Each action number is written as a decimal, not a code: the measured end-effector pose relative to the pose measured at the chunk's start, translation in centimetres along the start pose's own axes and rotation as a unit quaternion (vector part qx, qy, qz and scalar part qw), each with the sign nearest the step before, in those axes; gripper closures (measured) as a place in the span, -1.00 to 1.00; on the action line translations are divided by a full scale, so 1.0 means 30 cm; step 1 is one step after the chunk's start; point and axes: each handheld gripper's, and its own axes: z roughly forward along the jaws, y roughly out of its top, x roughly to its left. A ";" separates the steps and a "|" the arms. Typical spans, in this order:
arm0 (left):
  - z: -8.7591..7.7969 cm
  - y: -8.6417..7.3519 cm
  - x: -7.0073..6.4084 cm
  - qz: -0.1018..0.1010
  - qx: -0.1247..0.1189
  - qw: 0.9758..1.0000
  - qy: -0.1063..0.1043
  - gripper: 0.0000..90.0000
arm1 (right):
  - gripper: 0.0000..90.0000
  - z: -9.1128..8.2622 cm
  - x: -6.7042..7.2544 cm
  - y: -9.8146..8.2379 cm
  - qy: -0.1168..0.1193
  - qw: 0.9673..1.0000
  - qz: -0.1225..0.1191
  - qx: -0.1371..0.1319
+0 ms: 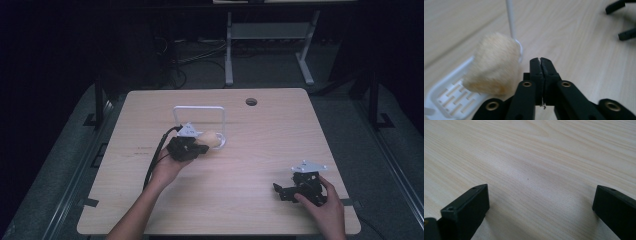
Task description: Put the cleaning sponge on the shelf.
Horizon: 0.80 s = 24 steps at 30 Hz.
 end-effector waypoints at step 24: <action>0.094 -0.071 0.043 -0.029 0.035 0.999 0.001 1.00 | -0.99 0.000 0.000 0.000 0.000 1.000 0.000 0.000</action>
